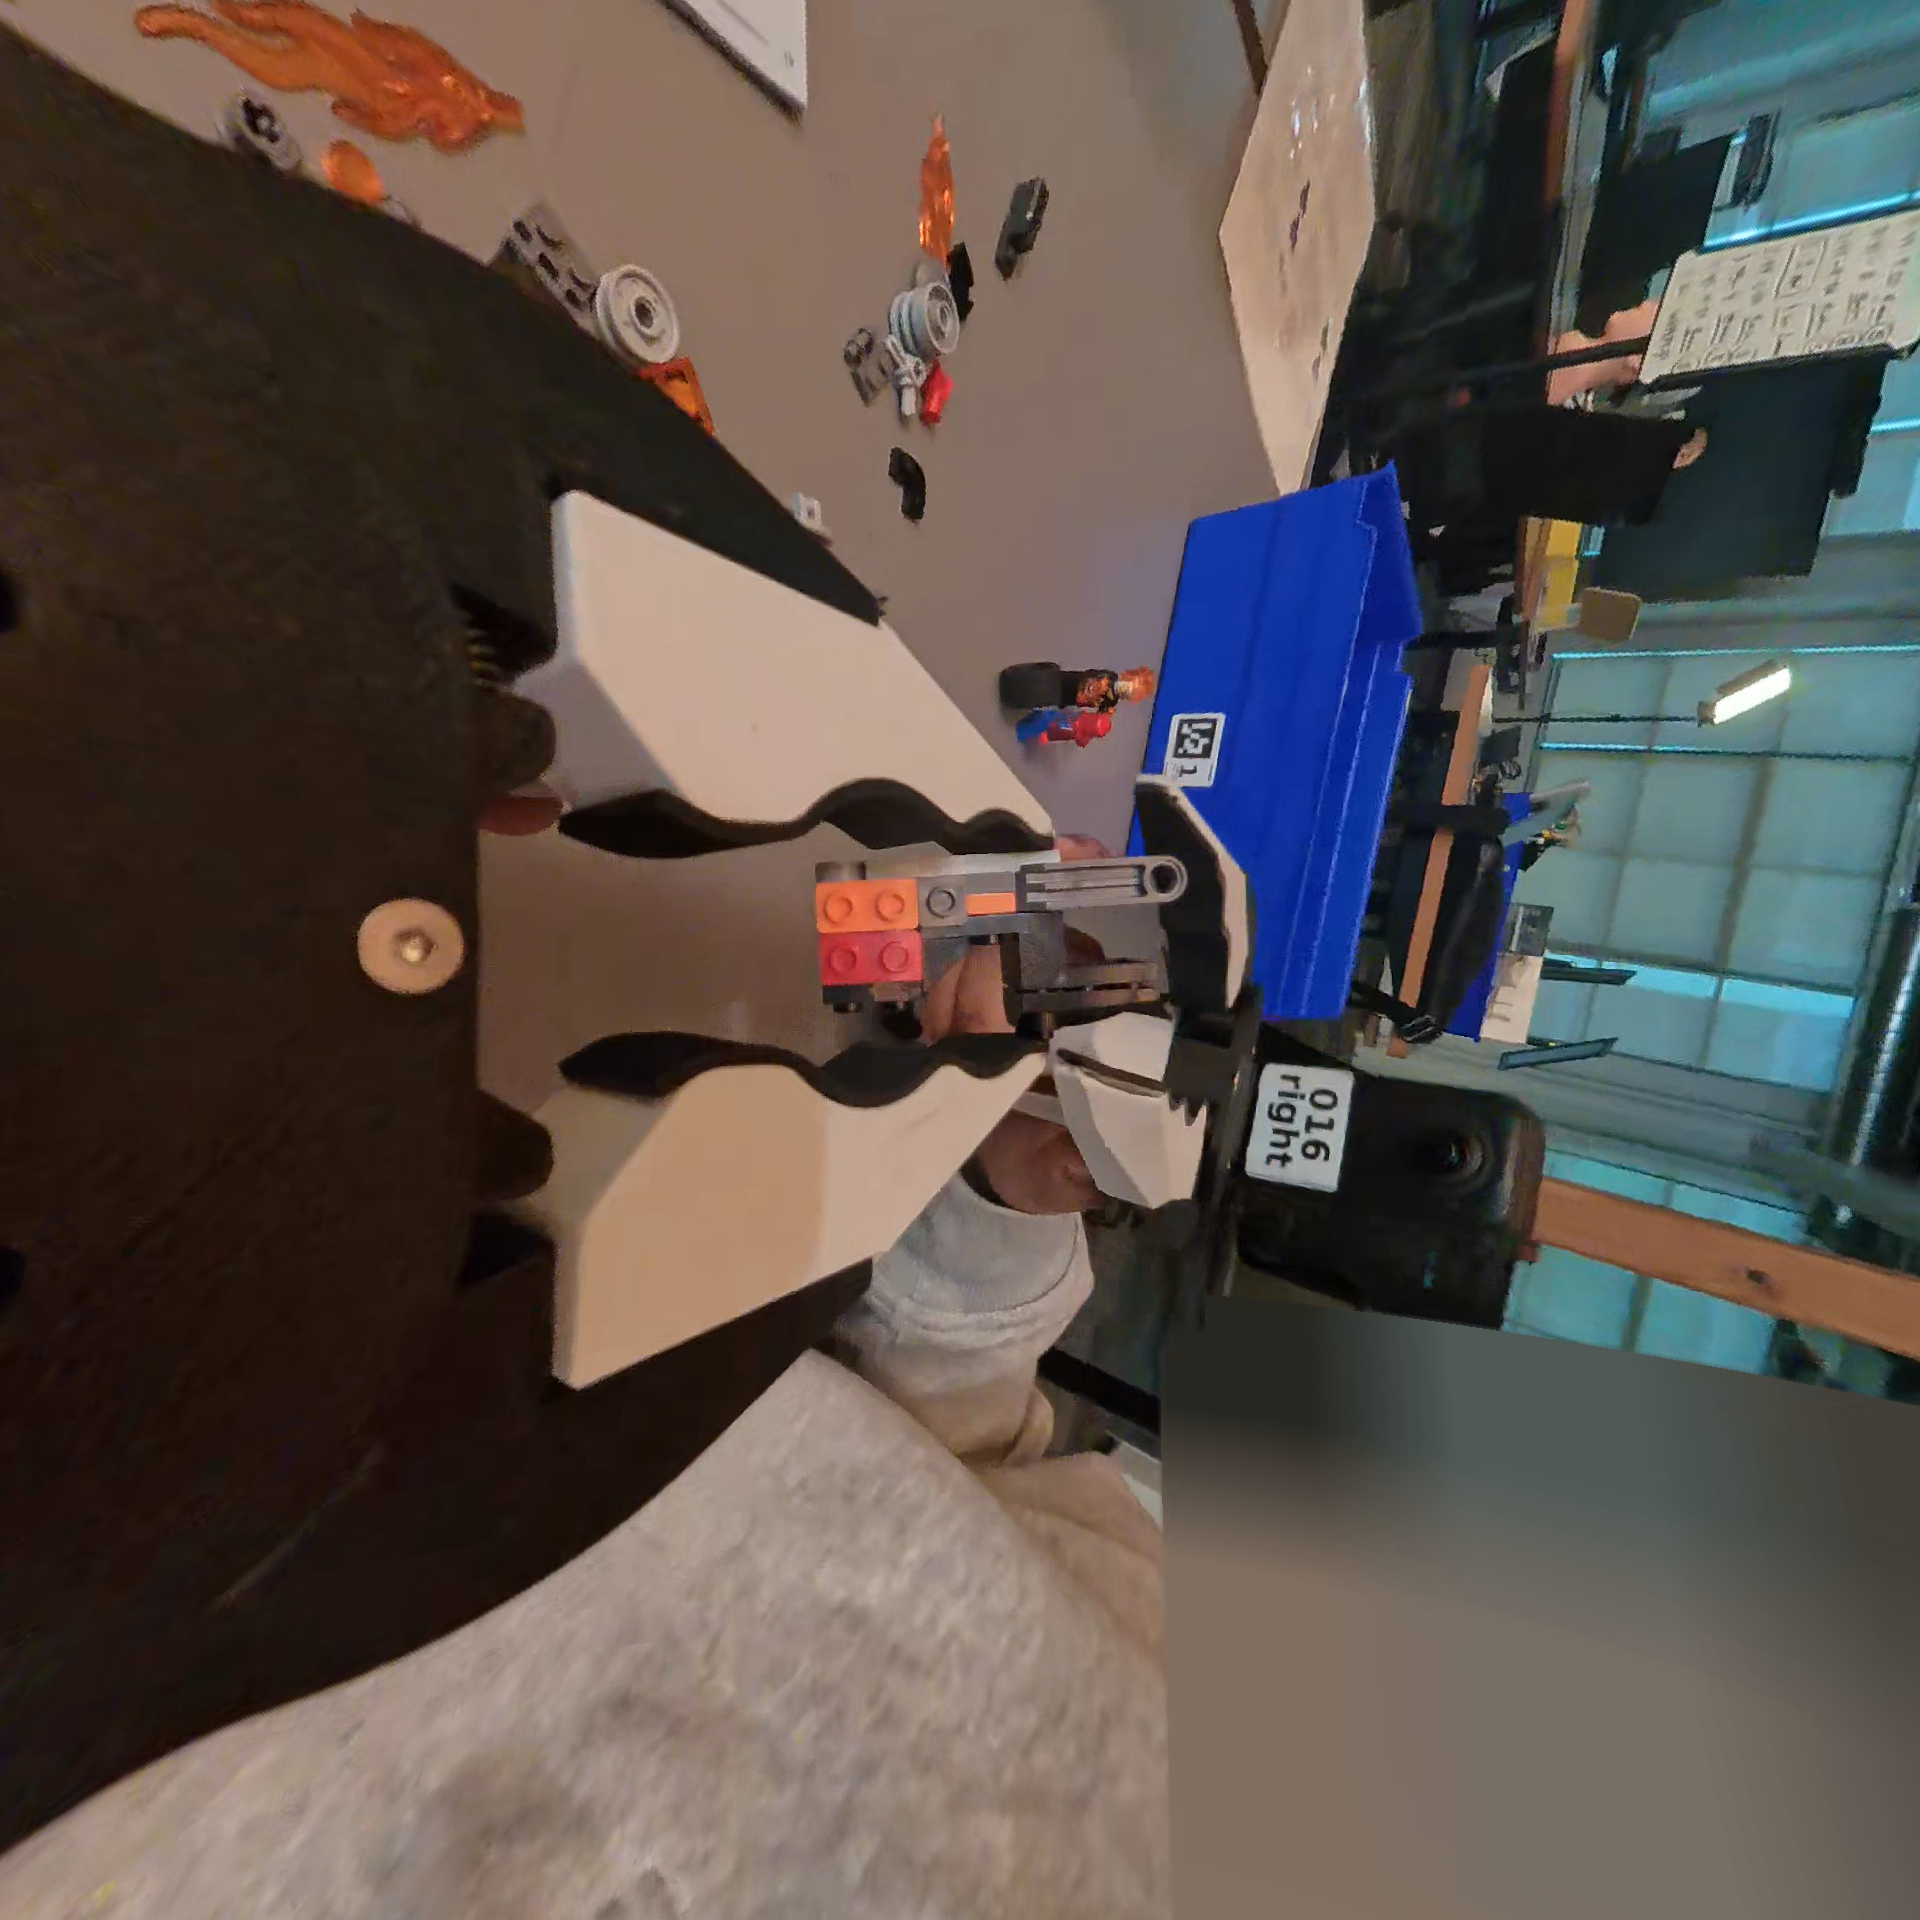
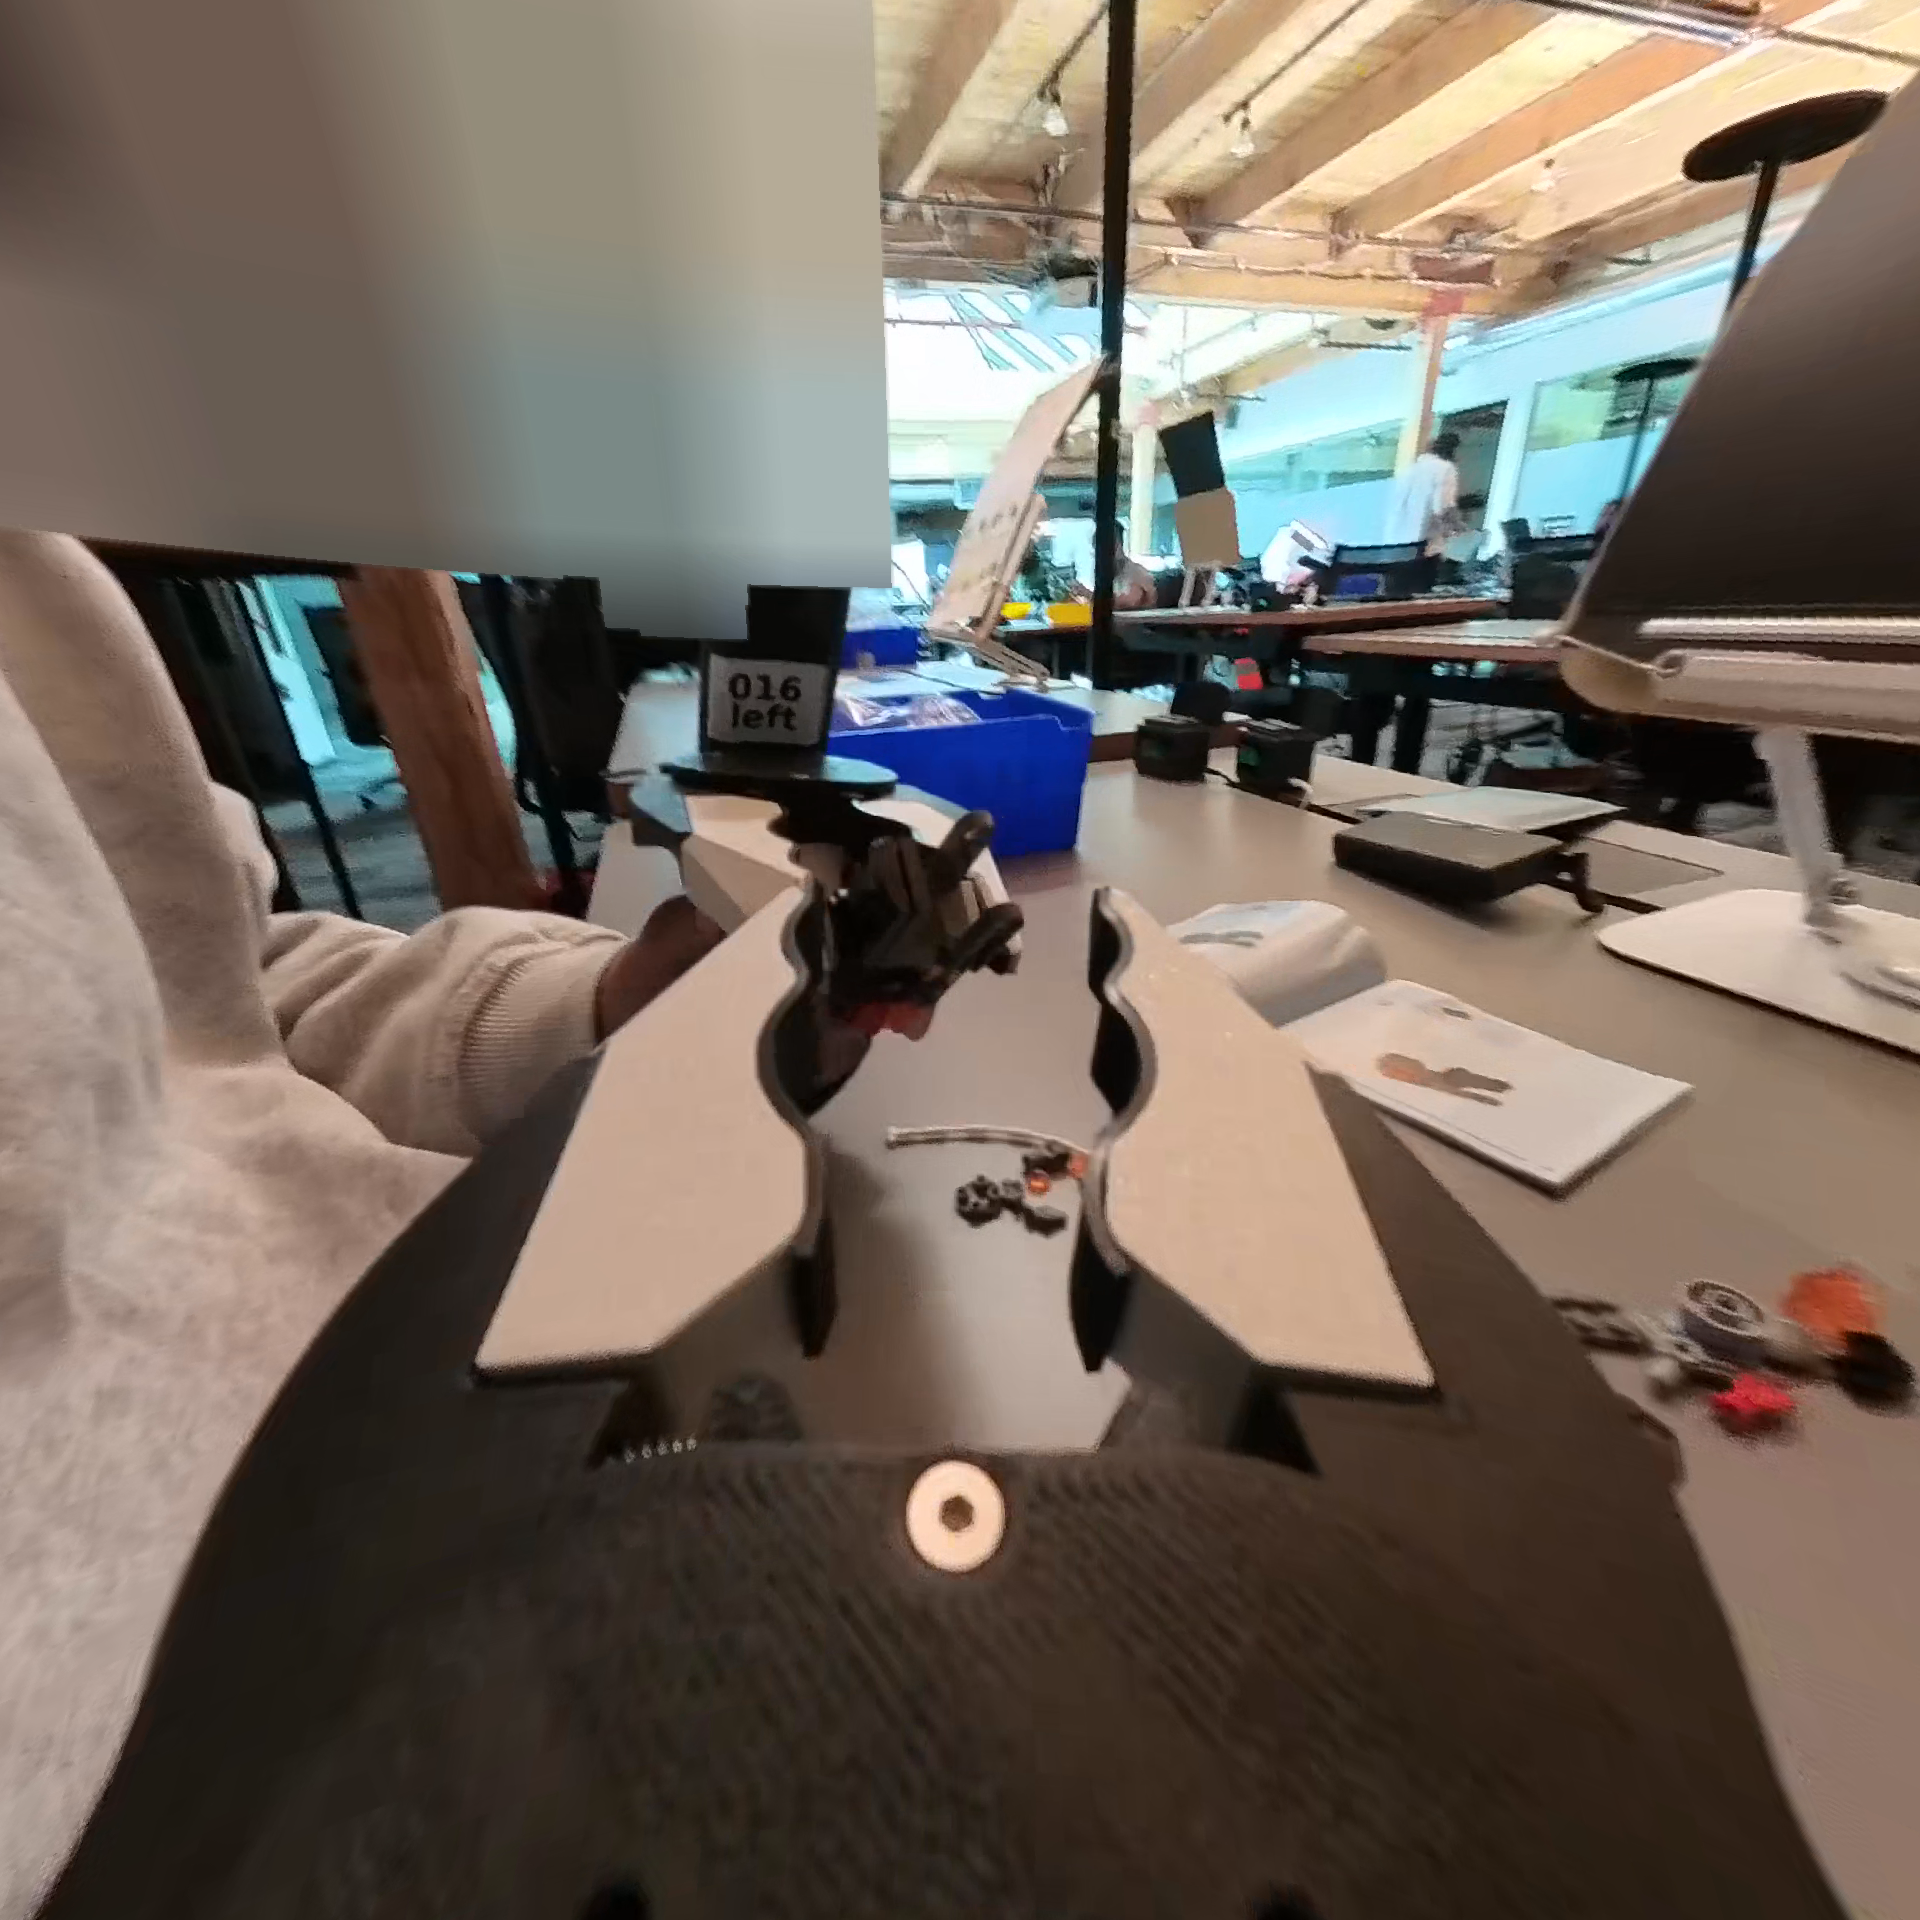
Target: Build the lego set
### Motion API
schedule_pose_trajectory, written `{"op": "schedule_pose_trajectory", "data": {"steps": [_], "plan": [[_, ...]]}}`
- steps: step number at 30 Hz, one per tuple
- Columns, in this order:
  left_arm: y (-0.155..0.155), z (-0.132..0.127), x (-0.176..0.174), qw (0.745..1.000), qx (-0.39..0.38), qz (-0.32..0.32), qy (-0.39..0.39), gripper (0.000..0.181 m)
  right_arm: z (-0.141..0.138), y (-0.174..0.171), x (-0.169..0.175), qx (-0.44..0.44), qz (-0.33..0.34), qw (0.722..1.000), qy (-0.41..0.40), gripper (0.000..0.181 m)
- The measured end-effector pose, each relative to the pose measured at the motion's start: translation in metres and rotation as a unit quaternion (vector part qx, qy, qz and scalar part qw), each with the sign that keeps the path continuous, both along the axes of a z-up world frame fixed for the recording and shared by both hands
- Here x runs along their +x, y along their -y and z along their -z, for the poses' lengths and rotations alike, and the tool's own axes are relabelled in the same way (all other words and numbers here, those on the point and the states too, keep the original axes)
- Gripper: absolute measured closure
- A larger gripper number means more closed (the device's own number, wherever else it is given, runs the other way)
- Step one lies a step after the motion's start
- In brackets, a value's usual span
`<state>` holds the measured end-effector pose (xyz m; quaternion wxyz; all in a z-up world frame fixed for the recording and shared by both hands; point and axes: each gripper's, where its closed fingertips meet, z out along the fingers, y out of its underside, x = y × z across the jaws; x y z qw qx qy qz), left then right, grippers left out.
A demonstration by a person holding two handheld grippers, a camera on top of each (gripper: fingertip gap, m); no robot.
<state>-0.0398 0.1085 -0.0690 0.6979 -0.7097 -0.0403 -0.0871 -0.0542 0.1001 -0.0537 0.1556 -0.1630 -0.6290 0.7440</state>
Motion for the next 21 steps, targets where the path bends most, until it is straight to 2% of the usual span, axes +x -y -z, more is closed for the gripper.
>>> {"op": "schedule_pose_trajectory", "data": {"steps": [5,8,15,21], "plan": [[-0.004,0.001,0.011,0.999,-0.01,0.011,-0.034,0.149,0.003,0.001,0.009,-0.024,-0.052,0.998,0.037,0.137],[-0.004,-0.001,0.015,0.999,-0.006,0.014,-0.048,0.149,0.0,0.001,0.017,-0.044,-0.087,0.994,0.051,0.148],[-0.005,0.004,0.016,0.998,-0.02,0.016,-0.053,0.149,-0.011,-0.012,0.02,-0.059,-0.068,0.996,0.01,0.151],[-0.007,0.008,0.02,0.997,-0.032,0.022,-0.062,0.149,-0.002,-0.01,0.033,-0.025,-0.102,0.995,0.003,0.157]]}}
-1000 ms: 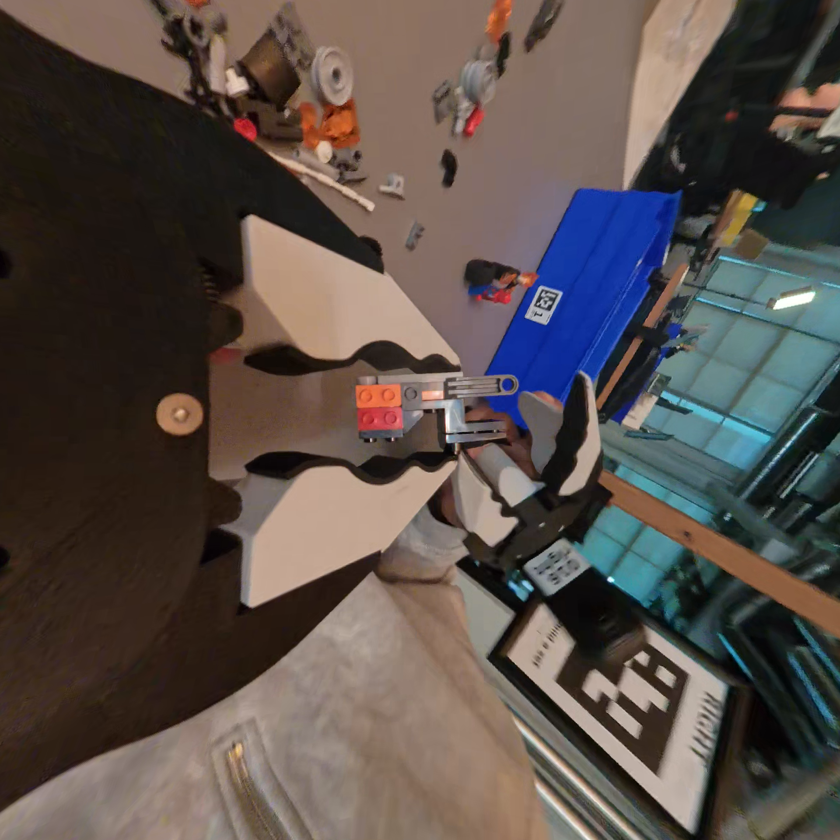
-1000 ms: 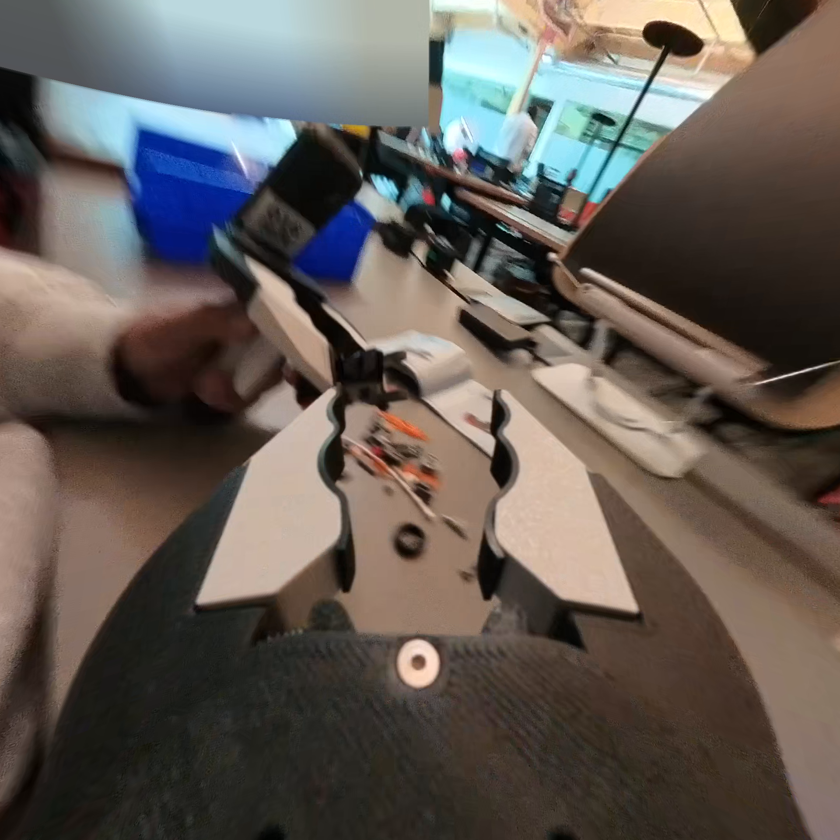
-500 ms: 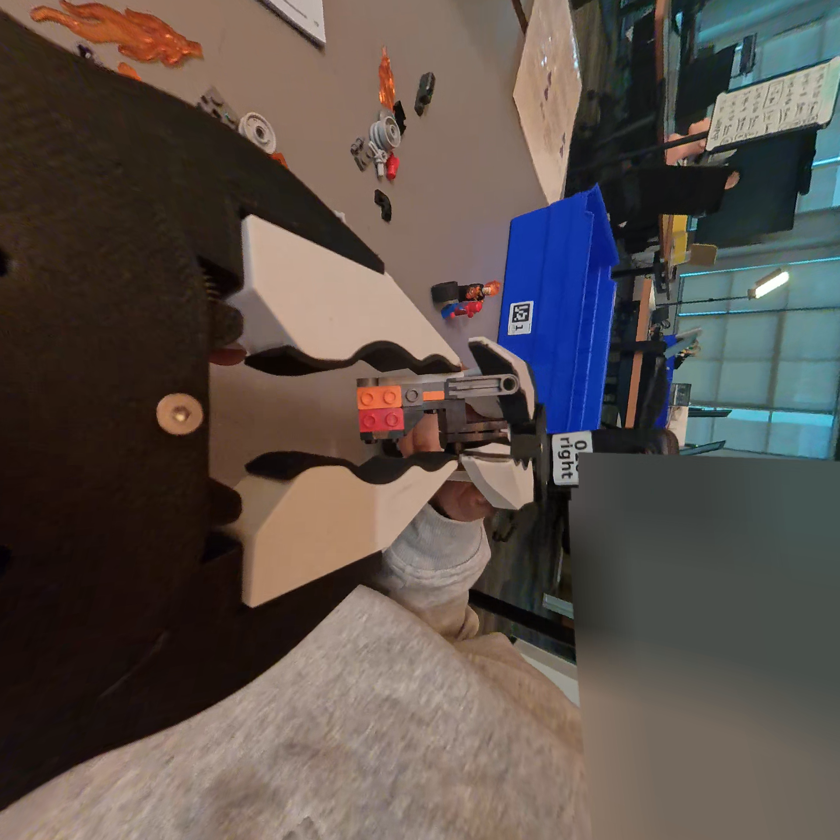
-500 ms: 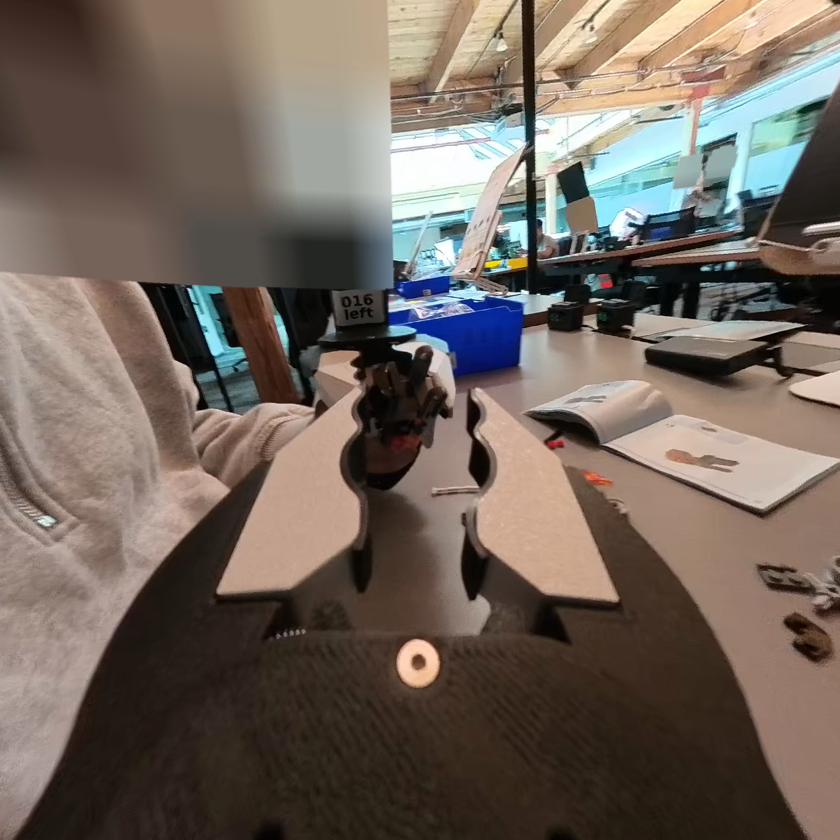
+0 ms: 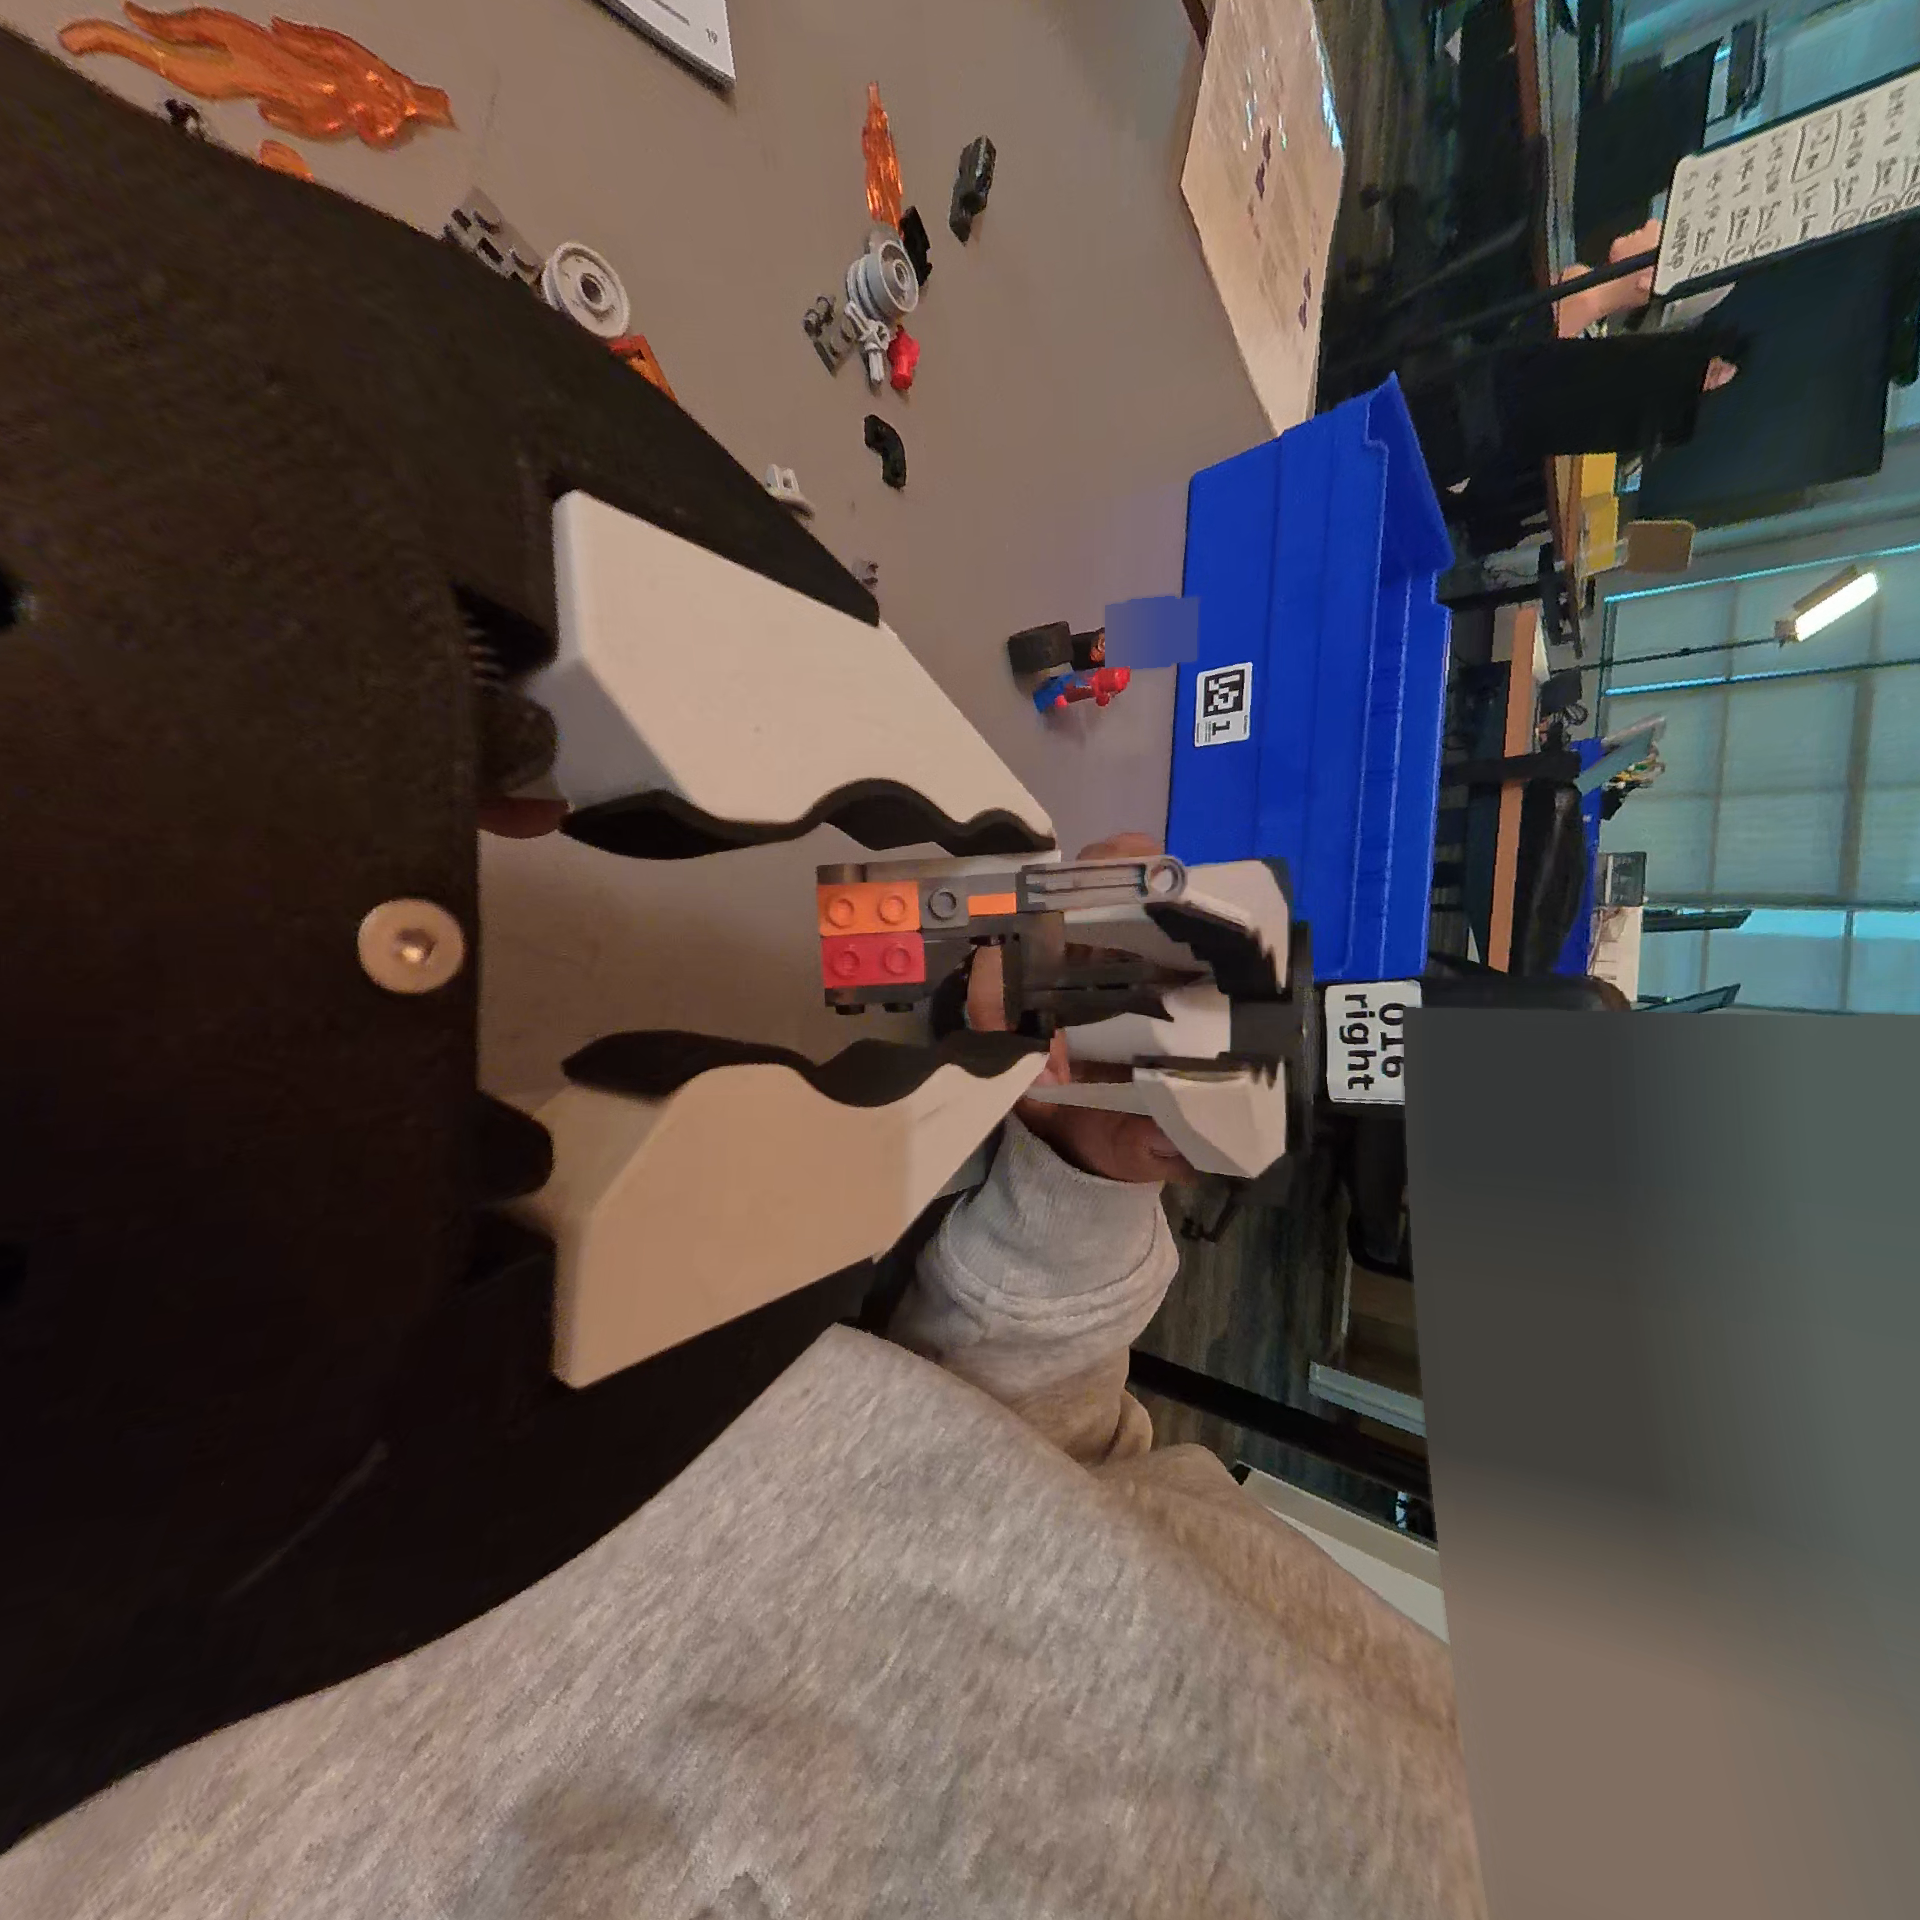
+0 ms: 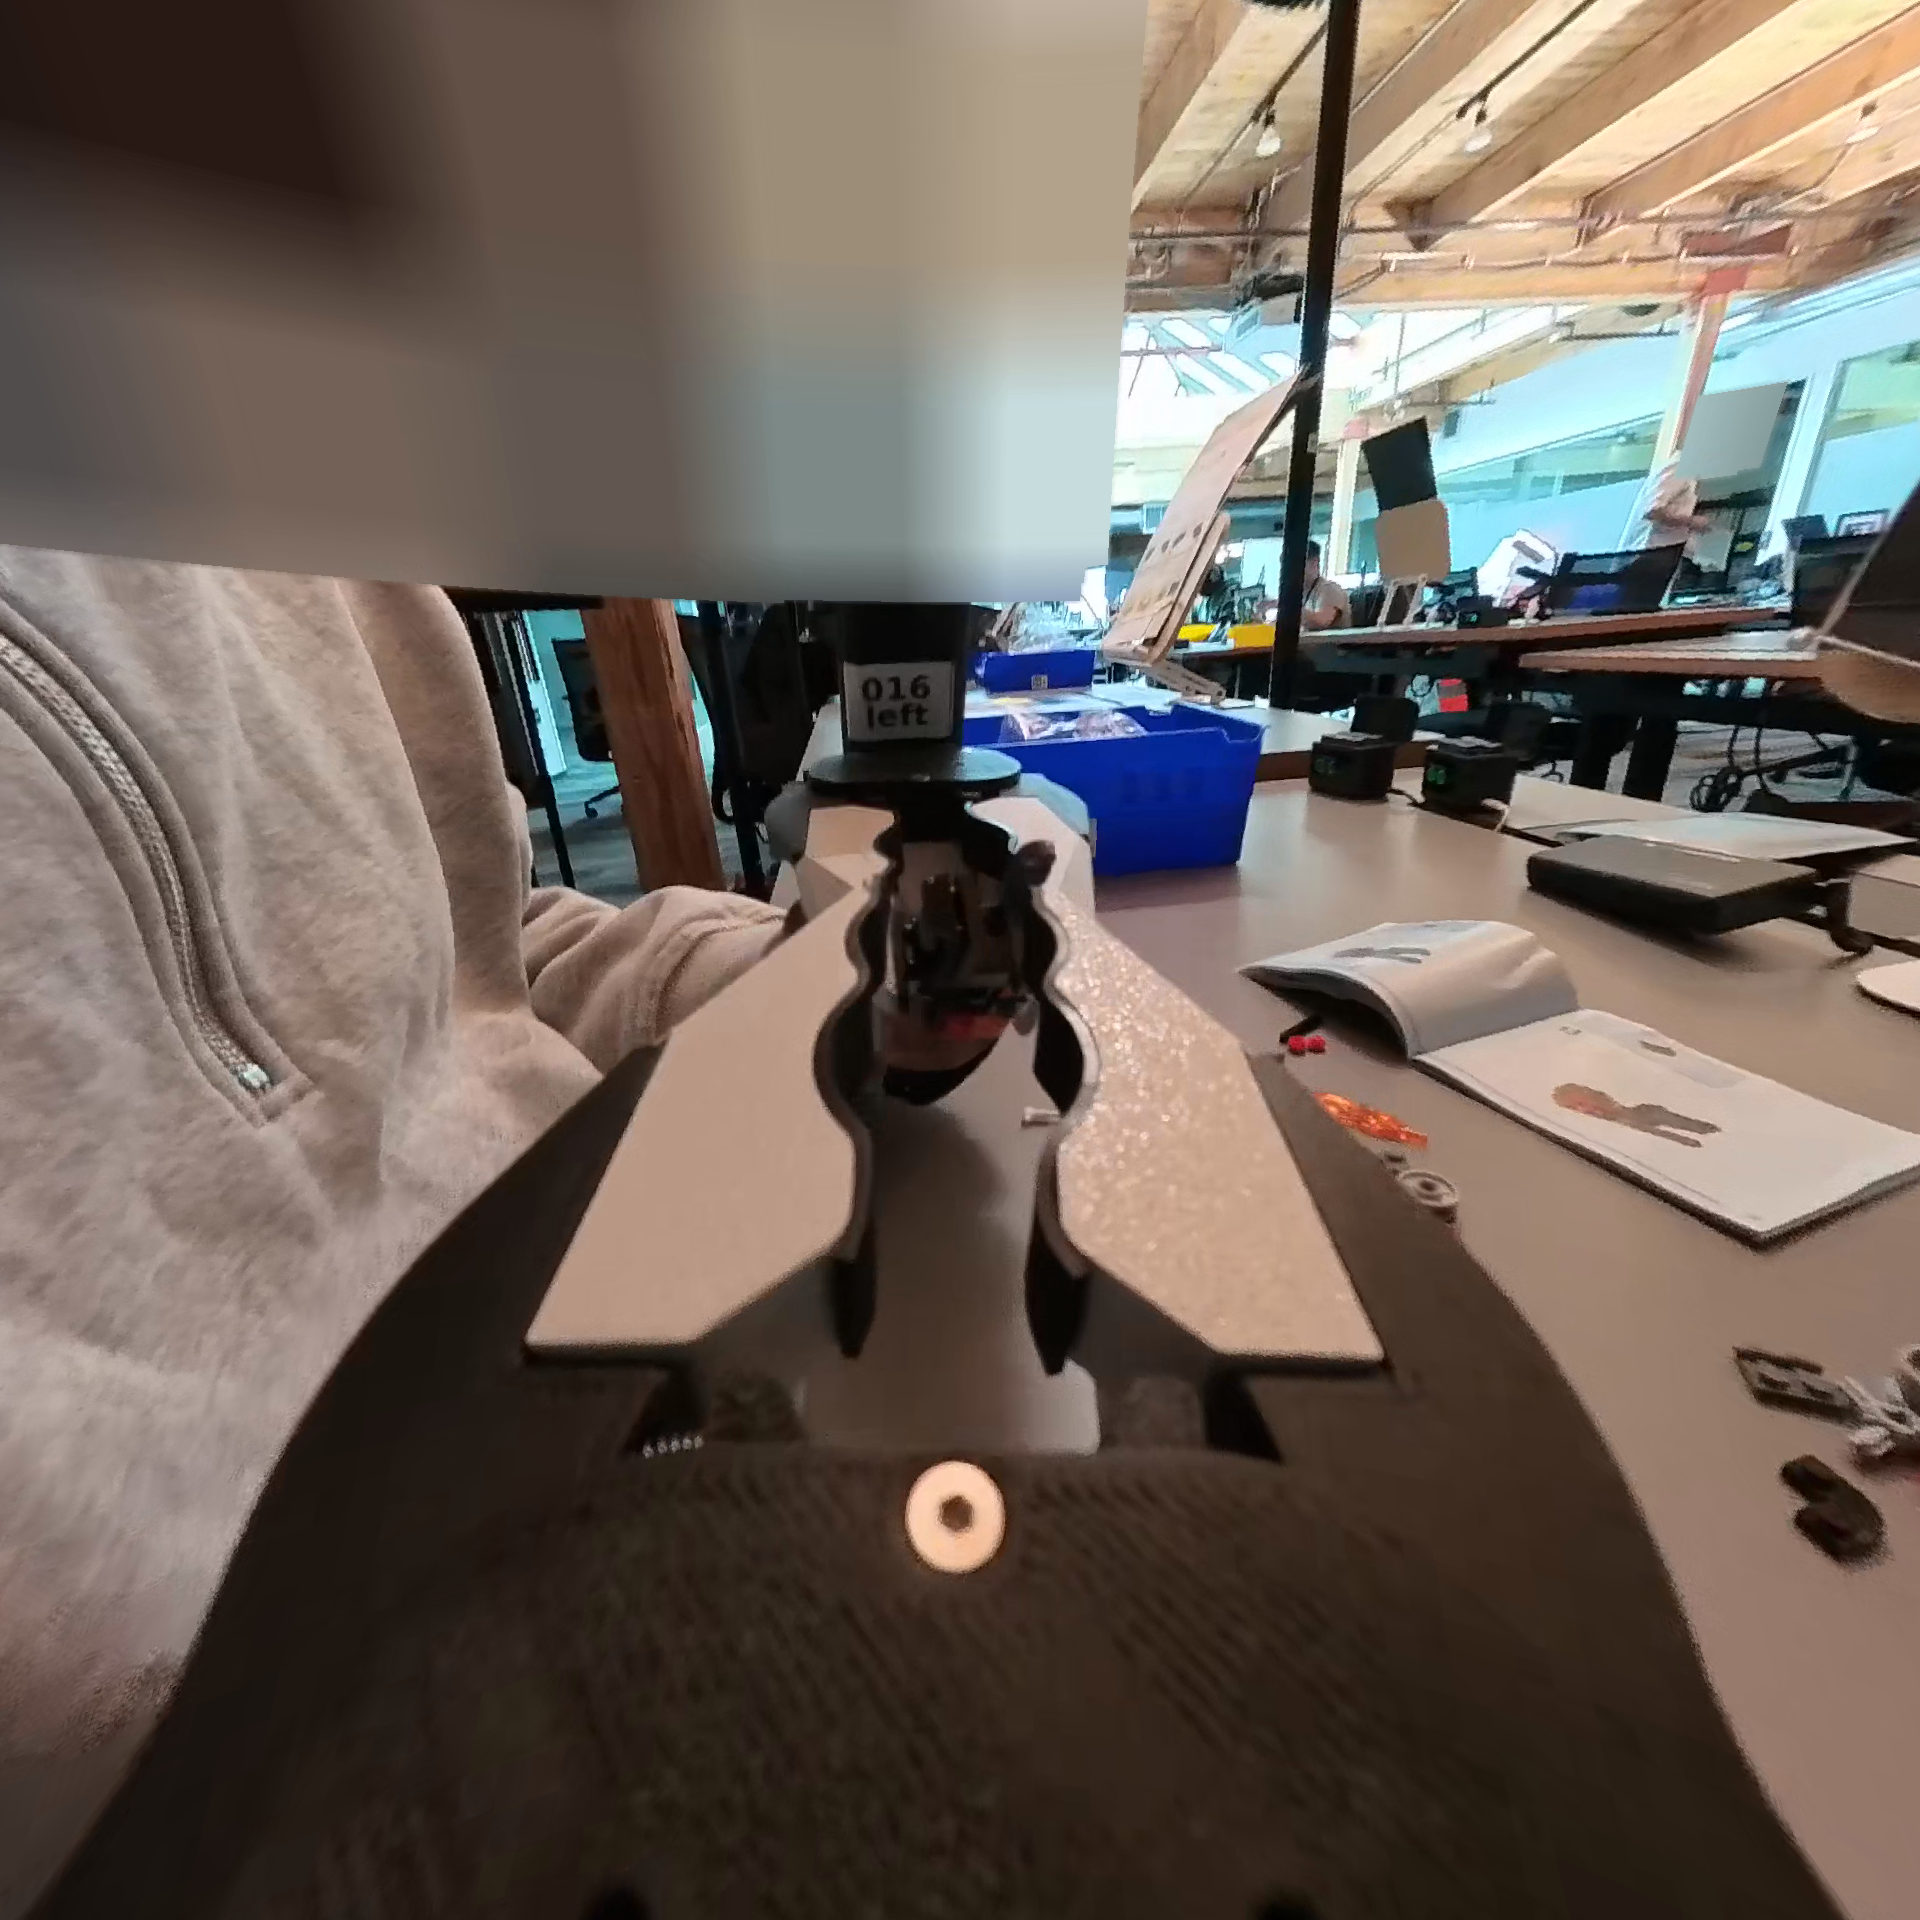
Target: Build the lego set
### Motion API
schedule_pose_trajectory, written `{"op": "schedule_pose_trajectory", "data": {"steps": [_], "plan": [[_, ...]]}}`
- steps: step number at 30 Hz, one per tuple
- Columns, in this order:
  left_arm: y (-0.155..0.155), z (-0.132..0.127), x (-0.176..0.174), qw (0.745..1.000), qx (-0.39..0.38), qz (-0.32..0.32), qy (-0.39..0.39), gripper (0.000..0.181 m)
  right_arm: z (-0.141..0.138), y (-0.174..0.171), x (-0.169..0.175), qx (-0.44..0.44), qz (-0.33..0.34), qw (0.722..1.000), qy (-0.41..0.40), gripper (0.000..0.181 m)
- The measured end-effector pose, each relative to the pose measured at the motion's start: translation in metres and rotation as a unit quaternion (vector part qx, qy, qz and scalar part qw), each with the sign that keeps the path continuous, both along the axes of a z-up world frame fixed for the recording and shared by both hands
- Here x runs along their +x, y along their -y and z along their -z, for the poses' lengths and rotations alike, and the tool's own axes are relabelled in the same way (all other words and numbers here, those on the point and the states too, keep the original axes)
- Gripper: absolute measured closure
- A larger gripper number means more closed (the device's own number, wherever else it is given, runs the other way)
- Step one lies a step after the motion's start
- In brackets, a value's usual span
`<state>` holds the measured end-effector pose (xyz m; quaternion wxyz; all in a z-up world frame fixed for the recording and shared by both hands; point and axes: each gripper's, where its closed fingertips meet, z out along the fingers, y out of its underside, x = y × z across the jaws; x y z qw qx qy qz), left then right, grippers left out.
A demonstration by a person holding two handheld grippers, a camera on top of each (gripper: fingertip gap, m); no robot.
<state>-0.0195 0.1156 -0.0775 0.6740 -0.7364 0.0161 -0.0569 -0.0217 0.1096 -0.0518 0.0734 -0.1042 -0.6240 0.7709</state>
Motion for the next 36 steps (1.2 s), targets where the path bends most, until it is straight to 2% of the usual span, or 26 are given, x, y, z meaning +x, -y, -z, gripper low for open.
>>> {"op": "schedule_pose_trajectory", "data": {"steps": [6,36], "plan": [[-0.003,0.004,0.006,1.0,-0.011,0.012,-0.008,0.149,0.005,0.006,0.005,0.018,-0.013,1.0,-0.007,0.171],[-0.004,0.005,0.014,0.999,-0.021,0.027,-0.007,0.15,0.009,0.005,0.013,0.043,-0.035,0.998,-0.016,0.173]]}}
